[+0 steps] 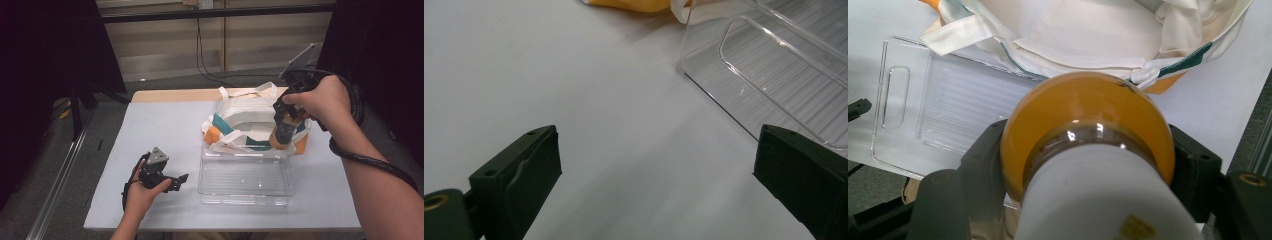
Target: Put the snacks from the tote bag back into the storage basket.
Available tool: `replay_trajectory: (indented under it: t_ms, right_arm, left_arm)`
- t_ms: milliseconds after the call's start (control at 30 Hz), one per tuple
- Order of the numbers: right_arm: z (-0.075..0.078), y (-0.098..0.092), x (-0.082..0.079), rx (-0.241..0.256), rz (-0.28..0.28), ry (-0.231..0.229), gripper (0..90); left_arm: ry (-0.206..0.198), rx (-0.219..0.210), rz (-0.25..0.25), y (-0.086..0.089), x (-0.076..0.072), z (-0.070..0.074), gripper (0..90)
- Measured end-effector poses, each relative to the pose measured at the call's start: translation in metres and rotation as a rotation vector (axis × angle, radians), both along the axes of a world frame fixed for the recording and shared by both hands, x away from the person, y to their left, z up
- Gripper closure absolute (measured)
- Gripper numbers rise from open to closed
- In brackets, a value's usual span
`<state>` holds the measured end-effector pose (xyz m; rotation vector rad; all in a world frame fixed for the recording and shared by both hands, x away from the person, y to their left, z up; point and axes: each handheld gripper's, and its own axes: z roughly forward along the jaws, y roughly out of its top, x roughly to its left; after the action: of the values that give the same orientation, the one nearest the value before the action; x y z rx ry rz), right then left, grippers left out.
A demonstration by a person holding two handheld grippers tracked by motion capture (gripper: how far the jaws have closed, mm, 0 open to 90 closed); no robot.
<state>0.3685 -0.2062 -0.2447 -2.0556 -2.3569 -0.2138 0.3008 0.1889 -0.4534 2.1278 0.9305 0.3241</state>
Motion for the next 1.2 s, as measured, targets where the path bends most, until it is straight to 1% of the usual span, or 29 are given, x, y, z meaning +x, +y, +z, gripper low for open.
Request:
replay_trajectory:
  t_ms: [167, 200, 267, 300, 400, 433, 467, 600, 767, 833, 900, 933, 1100, 1200]
  right_arm:
    - [-0.001, -0.001, -0.002, 0.008, 0.008, 0.001, 30.7]
    - [-0.001, -0.001, -0.003, 0.006, 0.007, -0.001, 30.7]
    - [-0.002, 0.000, -0.004, -0.001, 0.010, 0.003, 30.8]
    - [-0.002, 0.000, -0.004, -0.002, 0.016, 0.003, 30.7]
    - [-0.003, 0.002, -0.005, -0.001, 0.023, 0.009, 30.7]
    - [-0.003, 0.002, -0.006, -0.004, 0.025, 0.010, 30.7]
    - [-0.004, 0.003, -0.006, -0.009, 0.029, 0.009, 30.7]
    - [-0.006, 0.005, -0.008, -0.004, 0.037, 0.015, 30.7]
    - [-0.010, 0.007, -0.009, -0.006, 0.046, 0.020, 30.7]
    - [-0.012, 0.007, -0.009, -0.004, 0.046, 0.023, 30.7]
    - [-0.015, 0.006, -0.009, 0.007, 0.043, 0.020, 30.7]
    - [-0.015, 0.006, -0.009, 0.004, 0.043, 0.030, 30.7]
    - [-0.020, 0.005, -0.010, 0.004, 0.041, 0.034, 30.7]
    - [-0.022, 0.005, -0.011, 0.000, 0.045, 0.040, 30.7]
  left_arm:
    - [-0.004, 0.008, 0.001, 0.000, 0.000, 0.000, 4.6]
    - [-0.002, -0.002, -0.004, 0.000, 0.001, -0.001, 4.6]
    - [-0.002, 0.005, -0.003, 0.000, 0.000, -0.001, 4.6]
    - [-0.003, 0.014, -0.008, 0.000, 0.001, 0.000, 4.6]
    - [-0.001, 0.016, -0.009, 0.000, 0.001, 0.000, 4.6]
    - [-0.001, 0.011, -0.012, -0.001, 0.001, 0.000, 4.6]
    - [-0.002, 0.001, -0.002, -0.002, 0.001, -0.001, 4.6]
    - [0.001, 0.001, -0.005, -0.002, 0.001, -0.001, 4.6]
    - [-0.002, 0.002, -0.006, -0.002, 0.001, 0.000, 4.6]
    - [0.003, 0.001, -0.010, -0.002, 0.001, -0.001, 4.6]
    - [0.000, 0.003, -0.018, -0.001, 0.002, -0.001, 4.6]
    - [0.002, 0.006, -0.015, -0.002, 0.002, -0.001, 4.6]
    - [0.004, 0.001, -0.009, -0.002, 0.001, -0.001, 4.6]
    - [0.001, 0.007, -0.006, -0.003, 0.001, -0.001, 4.6]
